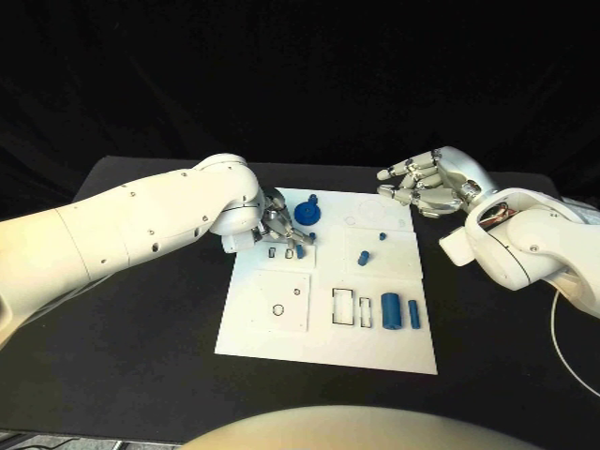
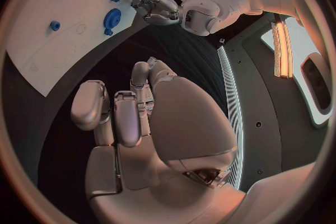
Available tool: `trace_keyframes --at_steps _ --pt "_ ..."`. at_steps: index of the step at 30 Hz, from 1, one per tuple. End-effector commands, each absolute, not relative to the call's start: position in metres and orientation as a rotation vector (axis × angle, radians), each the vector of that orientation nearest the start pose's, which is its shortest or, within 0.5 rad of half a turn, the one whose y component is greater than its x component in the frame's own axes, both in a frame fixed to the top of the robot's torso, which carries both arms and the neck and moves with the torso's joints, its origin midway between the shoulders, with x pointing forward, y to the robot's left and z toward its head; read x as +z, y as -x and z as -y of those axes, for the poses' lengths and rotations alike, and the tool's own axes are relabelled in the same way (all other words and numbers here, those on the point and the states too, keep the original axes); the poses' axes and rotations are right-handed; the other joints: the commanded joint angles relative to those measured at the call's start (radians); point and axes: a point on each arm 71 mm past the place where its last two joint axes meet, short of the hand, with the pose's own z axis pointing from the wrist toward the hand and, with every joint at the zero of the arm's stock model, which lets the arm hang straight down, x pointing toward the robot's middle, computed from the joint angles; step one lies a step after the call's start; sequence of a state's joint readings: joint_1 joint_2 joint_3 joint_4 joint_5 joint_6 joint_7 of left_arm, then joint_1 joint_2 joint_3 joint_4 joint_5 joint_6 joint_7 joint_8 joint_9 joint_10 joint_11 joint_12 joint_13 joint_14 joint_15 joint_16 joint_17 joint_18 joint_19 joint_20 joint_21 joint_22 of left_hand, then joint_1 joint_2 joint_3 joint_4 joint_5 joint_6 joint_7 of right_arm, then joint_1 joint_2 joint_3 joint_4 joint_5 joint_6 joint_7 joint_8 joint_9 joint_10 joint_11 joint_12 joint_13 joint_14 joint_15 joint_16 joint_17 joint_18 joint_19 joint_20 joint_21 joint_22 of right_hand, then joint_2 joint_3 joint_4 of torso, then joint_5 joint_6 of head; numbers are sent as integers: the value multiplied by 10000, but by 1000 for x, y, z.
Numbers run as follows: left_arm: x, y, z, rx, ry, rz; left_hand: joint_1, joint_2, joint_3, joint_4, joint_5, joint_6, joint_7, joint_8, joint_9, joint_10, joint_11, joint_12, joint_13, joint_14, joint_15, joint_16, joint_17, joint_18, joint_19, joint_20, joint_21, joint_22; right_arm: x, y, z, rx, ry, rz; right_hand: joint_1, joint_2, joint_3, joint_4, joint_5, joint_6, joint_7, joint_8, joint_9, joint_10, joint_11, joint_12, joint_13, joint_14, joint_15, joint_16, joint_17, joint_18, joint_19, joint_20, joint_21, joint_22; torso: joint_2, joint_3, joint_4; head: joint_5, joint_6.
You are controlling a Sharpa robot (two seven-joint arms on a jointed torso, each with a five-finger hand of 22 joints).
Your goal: Assemble the parts on the task board
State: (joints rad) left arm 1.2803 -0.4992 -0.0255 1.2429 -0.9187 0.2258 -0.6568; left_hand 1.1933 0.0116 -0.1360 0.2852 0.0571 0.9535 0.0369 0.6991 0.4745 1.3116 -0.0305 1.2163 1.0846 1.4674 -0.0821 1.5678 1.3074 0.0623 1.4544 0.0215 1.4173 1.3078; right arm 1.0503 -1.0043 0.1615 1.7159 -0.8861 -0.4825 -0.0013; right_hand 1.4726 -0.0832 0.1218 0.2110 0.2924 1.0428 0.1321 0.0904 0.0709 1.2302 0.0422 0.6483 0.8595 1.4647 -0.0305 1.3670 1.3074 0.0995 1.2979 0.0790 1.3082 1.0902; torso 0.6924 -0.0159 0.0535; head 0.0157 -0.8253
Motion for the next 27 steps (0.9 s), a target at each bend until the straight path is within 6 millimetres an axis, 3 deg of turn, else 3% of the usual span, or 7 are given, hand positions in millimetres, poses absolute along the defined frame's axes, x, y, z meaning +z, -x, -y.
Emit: trace_keyframes --at_steps 1,27 --pt "-205 -525 -118 -4092 2111 -24597 -7 -15 -5 4 41 -36 -38 64 14 59 -29 66 8 1034 -76 30 2634 -90 64 10 38 371 -159 -454 235 10071 -4902 -15536 -88 -13 28 23 26 -39 5 -26 -6 -77 -19 -26 -11 495 -19 -70 5 7 -63 -27 -68 -9 2 -4 1 9 -23" --pt "-210 -526 -113 -3859 1751 -24956 161 1 47 -55 40 -62 -51 115 110 38 -41 45 -25 1034 -87 30 2634 -84 47 2 21 353 -161 -455 232 10299 -5313 -15756 -108 -15 30 34 13 -27 2 -20 -2 -74 -20 -33 -23 493 -18 -79 -3 11 -73 -25 -80 -25 15 -11 6 -34 -102"
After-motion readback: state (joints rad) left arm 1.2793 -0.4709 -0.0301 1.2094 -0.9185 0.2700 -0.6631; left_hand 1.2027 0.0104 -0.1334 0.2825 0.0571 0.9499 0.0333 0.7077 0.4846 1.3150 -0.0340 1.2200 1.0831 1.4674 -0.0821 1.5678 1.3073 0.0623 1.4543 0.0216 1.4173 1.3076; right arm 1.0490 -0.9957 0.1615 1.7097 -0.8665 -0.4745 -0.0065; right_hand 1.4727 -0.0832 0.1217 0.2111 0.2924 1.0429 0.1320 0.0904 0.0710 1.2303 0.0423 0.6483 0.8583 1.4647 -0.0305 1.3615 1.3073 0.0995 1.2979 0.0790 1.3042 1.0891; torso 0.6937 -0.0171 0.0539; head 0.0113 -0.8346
